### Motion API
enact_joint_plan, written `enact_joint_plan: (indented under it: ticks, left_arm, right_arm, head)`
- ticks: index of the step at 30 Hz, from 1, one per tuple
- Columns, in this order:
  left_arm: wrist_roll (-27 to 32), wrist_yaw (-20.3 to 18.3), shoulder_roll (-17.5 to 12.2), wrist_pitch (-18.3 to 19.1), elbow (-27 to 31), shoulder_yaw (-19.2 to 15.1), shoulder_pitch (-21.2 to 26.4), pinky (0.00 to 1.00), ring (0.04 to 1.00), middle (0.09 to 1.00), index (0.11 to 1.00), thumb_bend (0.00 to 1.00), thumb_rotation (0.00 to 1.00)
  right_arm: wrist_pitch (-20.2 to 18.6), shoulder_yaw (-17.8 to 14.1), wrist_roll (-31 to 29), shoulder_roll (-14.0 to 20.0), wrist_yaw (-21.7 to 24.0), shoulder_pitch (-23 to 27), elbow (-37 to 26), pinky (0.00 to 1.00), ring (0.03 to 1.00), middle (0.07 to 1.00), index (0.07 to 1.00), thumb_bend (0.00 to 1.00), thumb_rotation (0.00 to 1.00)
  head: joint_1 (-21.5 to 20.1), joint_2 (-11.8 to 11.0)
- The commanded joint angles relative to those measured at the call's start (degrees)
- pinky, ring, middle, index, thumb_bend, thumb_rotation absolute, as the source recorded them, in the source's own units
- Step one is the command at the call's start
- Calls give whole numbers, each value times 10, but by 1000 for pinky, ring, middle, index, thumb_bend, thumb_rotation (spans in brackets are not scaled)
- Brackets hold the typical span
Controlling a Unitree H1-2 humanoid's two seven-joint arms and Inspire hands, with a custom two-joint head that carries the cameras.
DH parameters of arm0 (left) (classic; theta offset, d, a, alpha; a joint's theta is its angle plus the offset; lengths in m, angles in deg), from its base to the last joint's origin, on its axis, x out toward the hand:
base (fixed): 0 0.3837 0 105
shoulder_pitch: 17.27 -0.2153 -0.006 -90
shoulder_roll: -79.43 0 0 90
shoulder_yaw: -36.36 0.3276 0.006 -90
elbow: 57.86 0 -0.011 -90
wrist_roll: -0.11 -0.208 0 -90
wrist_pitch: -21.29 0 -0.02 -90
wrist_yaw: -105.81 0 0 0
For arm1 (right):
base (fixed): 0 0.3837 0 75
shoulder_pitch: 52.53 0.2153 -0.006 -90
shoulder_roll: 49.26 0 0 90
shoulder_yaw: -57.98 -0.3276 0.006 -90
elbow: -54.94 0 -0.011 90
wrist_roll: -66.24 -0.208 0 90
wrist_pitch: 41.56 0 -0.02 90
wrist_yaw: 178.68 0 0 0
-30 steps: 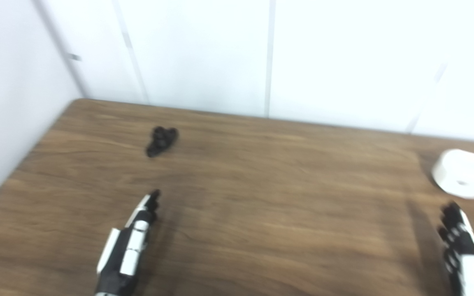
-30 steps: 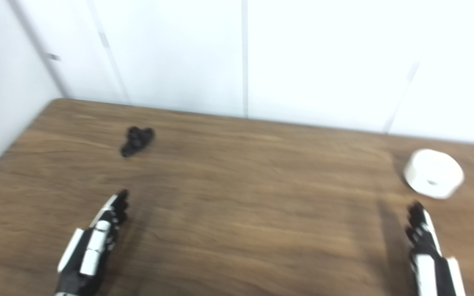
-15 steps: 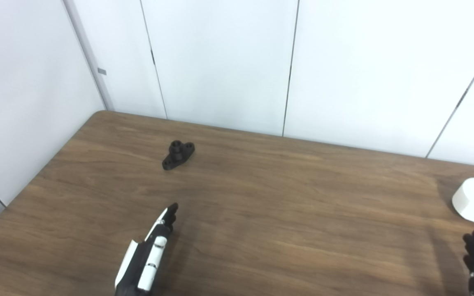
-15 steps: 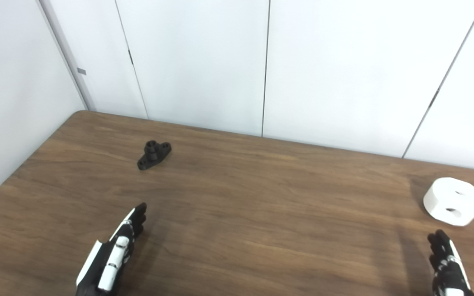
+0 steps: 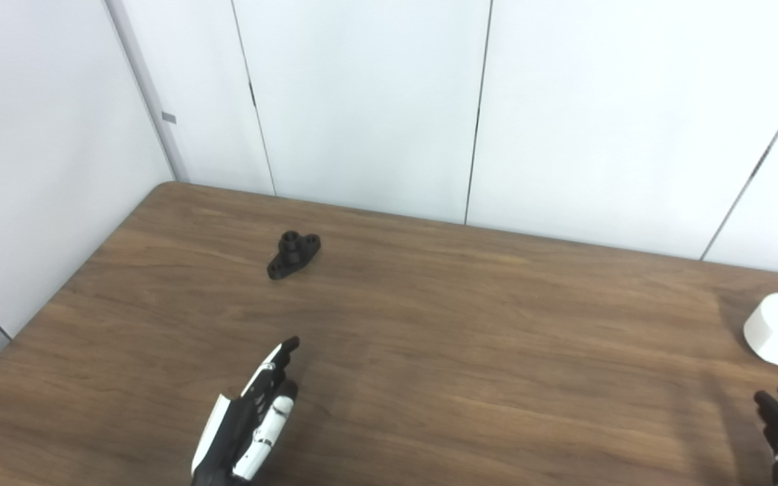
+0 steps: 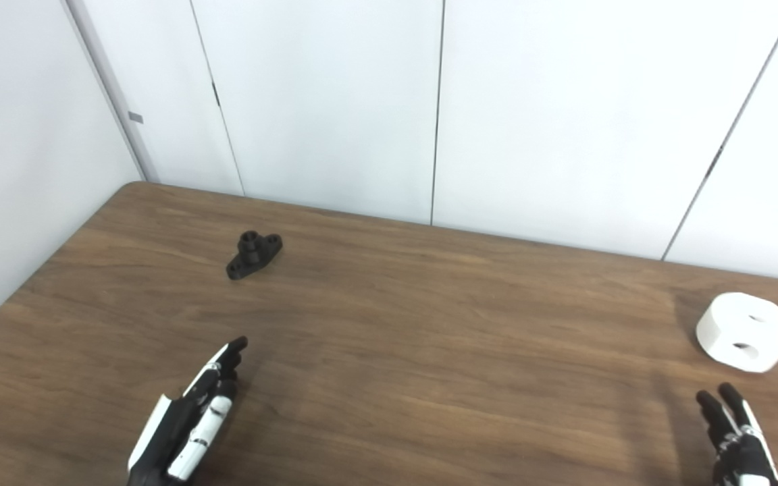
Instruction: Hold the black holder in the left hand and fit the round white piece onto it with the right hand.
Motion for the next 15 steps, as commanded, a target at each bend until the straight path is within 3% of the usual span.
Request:
enact_joint_plan:
  ticks: [1,8,15]
  left_arm:
    - [-16,17,2,26,48,-14,9,932,977,984,957,558,464]
    - [-61,34,-31,148,110,-65,98,962,977,961,906,703,258]
    - [-98,38,-77,136,60,-91,171,870,916,916,871,753,272]
  right_arm:
    - [6,4,1,-3,-3,-48,-8,966,898,859,884,538,888]
    - [12,6,11,-4,-4,-48,-6,901,876,851,862,598,849]
    - [17,9,8,-9,-3,-48,-5,908,887,864,867,616,842]
  head:
    - [0,1]
    - [1,2]
    - [-1,1]
